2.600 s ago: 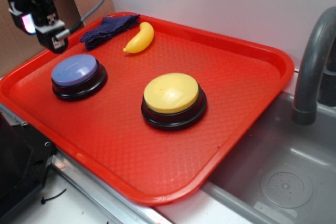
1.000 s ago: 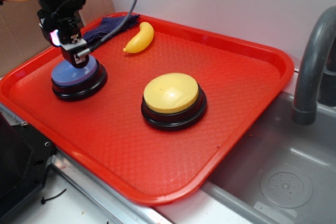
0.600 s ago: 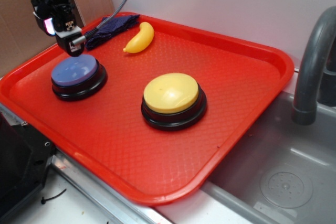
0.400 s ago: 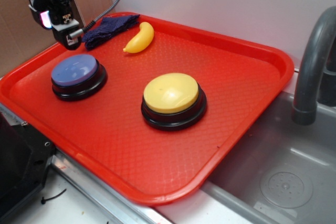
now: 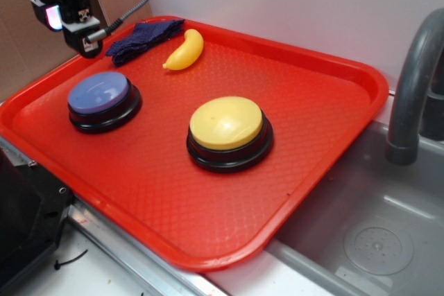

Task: Push the purple button.

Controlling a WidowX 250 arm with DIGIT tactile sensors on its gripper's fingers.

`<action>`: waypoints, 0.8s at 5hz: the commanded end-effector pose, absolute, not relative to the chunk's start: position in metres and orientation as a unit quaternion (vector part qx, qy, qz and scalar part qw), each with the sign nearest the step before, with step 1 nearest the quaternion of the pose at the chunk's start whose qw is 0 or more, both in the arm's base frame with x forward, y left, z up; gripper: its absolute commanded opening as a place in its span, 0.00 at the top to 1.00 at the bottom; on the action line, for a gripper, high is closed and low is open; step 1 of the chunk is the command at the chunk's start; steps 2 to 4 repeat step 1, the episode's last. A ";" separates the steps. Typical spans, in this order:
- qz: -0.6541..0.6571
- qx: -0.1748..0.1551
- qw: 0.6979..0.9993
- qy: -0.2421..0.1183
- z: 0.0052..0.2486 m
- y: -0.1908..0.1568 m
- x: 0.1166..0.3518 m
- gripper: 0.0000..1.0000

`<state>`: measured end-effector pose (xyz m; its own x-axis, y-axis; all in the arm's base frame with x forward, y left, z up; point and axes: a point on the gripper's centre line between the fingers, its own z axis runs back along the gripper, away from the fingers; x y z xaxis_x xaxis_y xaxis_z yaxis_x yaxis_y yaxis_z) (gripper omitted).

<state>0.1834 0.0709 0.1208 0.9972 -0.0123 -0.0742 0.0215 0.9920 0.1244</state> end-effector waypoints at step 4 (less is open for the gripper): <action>-0.001 0.076 0.997 0.007 0.151 0.071 0.184 0.00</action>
